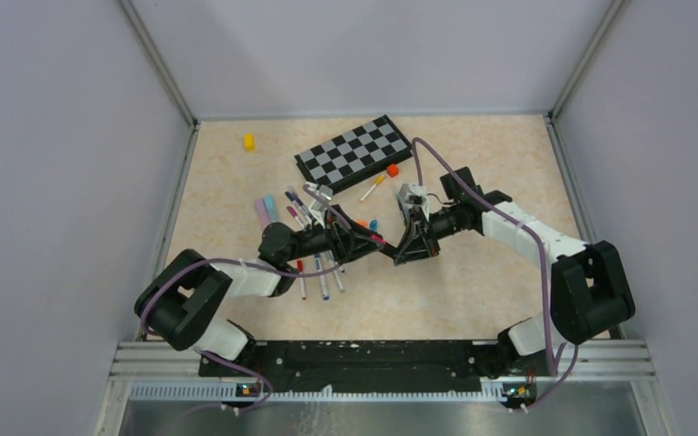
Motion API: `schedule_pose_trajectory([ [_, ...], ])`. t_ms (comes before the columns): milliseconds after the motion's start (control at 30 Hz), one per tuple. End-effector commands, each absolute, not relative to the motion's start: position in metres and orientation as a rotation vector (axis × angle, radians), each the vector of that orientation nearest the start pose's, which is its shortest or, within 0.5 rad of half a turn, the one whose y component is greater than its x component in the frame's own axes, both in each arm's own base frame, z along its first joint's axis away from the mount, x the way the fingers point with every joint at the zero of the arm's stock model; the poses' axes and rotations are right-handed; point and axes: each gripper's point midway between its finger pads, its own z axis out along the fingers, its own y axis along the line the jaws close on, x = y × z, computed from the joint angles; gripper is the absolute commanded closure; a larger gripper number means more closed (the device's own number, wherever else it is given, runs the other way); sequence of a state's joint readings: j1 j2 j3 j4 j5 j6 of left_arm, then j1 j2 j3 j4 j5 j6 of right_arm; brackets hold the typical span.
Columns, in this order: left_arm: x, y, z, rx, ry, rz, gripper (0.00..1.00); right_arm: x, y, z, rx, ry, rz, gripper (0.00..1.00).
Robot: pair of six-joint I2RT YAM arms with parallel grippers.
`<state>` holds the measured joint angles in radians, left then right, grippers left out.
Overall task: Open the pen caps
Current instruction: Open the pen cap from the pen.
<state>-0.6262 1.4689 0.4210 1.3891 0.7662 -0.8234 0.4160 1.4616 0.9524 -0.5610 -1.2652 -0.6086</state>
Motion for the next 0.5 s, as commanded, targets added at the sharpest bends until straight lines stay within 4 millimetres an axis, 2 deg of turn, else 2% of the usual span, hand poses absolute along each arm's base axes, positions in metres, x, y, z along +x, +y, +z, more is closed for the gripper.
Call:
schedule_pose_trajectory([
  [0, 0.188, -0.3208, 0.252, 0.695, 1.285, -1.68, 0.6, 0.2056, 0.2622, 0.1725, -1.393, 1.589, 1.436, 1.0],
  [333, 0.1888, -0.3235, 0.2467, 0.717, 1.309, -1.658, 0.66, 0.2077, 0.2633, 0.1712, -1.373, 1.605, 1.441, 1.0],
  [467, 0.1874, -0.3244, 0.2443, 0.735, 1.312, -1.65, 0.79, 0.208, 0.2638, 0.1699, -1.366, 1.615, 1.448, 1.0],
])
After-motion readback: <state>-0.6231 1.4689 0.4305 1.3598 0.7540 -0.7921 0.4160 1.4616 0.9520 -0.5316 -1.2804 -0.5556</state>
